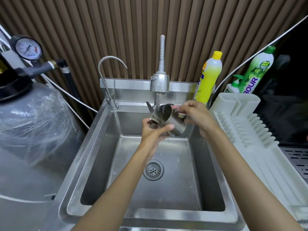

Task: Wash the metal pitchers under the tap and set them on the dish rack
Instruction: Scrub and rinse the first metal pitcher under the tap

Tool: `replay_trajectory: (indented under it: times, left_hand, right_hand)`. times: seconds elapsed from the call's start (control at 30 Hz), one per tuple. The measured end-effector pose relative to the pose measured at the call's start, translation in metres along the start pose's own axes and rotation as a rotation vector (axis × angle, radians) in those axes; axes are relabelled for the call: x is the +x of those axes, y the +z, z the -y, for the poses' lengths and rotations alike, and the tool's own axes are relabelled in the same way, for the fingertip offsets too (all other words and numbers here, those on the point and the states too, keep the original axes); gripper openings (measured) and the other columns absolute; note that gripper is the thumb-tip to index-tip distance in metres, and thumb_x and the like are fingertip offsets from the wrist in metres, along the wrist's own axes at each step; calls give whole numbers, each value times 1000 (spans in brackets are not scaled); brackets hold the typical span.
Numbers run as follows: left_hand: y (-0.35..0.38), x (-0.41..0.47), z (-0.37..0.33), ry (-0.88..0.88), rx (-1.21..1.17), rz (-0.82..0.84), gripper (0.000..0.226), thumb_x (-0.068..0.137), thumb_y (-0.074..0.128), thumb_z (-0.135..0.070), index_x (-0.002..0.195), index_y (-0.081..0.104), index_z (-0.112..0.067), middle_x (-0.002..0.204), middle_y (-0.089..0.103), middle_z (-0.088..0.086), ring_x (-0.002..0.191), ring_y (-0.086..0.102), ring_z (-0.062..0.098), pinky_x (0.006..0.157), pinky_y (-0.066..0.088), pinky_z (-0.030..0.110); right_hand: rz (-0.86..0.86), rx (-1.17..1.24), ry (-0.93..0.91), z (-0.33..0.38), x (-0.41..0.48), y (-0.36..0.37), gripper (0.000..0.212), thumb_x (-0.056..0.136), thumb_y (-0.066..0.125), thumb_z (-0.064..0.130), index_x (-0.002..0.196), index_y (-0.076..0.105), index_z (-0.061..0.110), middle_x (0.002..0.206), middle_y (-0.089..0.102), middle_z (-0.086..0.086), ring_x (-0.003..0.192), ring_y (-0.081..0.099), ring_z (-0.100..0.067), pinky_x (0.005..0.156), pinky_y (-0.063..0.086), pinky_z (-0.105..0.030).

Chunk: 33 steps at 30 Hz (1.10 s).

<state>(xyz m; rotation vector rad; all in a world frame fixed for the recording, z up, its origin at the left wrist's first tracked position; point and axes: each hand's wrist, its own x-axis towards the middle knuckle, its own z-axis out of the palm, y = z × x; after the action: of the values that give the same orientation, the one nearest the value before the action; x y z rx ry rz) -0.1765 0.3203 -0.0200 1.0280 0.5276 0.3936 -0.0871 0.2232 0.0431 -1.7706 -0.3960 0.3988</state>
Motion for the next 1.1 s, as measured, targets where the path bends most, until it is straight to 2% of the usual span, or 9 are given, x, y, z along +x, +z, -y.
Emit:
replay_trajectory:
  times: [0.13, 0.23, 0.47, 0.6, 0.73, 0.8, 0.93, 1.0, 1.1]
  left_hand:
    - [3, 11, -6, 103, -38, -24, 58, 67, 64, 23, 89, 32, -21, 101, 52, 1, 87, 58, 13, 79, 53, 38]
    - [-3, 19, -13, 227, 50, -80, 68, 56, 75, 15, 95, 34, -23, 110, 52, 3, 101, 55, 16, 88, 48, 35]
    - [-17, 7, -55, 534, 565, -24, 69, 56, 80, 12, 103, 36, -11, 94, 48, -15, 83, 54, -20, 71, 39, -2]
    - [-27, 2, -60, 562, 803, -22, 69, 55, 88, -14, 100, 37, -19, 96, 49, -12, 87, 48, -7, 72, 35, -2]
    - [-28, -2, -46, 550, 866, -69, 69, 52, 89, -31, 99, 40, -19, 103, 51, -3, 93, 48, 10, 72, 35, 4]
    - [-26, -4, -38, 503, 865, -96, 70, 52, 88, -37, 100, 41, -18, 104, 54, -2, 95, 51, 12, 73, 39, 14]
    - [-20, -8, -22, 359, 735, -169, 61, 56, 86, -39, 95, 44, -18, 96, 58, -4, 87, 55, 6, 66, 42, 9]
    - [-16, -9, -14, 248, 618, -162, 57, 59, 84, -39, 96, 47, -17, 99, 60, -3, 89, 57, 6, 70, 43, 9]
    - [-14, 0, -9, 81, 393, -4, 66, 48, 87, -40, 98, 51, -17, 112, 63, 1, 96, 60, 13, 80, 48, 24]
  right_hand:
    - [60, 63, -97, 13, 6, 5, 29, 86, 53, 2, 62, 44, 15, 100, 71, -4, 66, 62, 12, 55, 42, -6]
    - [135, 181, -90, 10, 12, 11, 27, 84, 51, 1, 63, 43, 16, 105, 71, 0, 90, 64, -3, 76, 47, -20]
    - [249, 904, 157, -27, 14, 35, 30, 89, 38, 0, 62, 45, 13, 86, 70, 1, 83, 62, -14, 73, 55, -29]
    - [282, 951, 206, -43, 1, 44, 25, 92, 39, 6, 69, 46, 14, 79, 62, -3, 88, 62, -20, 80, 56, -36]
    - [230, 799, 213, -53, -9, 39, 25, 94, 39, 9, 72, 50, 13, 64, 66, 2, 77, 64, -16, 87, 51, -42]
    - [200, 651, 201, -55, -9, 33, 18, 95, 41, 12, 82, 53, 11, 76, 69, -1, 77, 65, -17, 82, 54, -43]
    - [116, 313, 205, -46, -10, 14, 21, 92, 49, 18, 100, 63, 5, 102, 69, -9, 84, 70, -24, 68, 59, -39]
    - [5, 120, 169, -29, -14, 9, 16, 90, 53, 20, 84, 64, 10, 89, 68, -6, 70, 68, -21, 58, 58, -33]
    - [-214, -265, -9, -7, -18, 8, 27, 83, 60, 26, 60, 49, 17, 66, 59, -1, 63, 57, -21, 65, 48, -34]
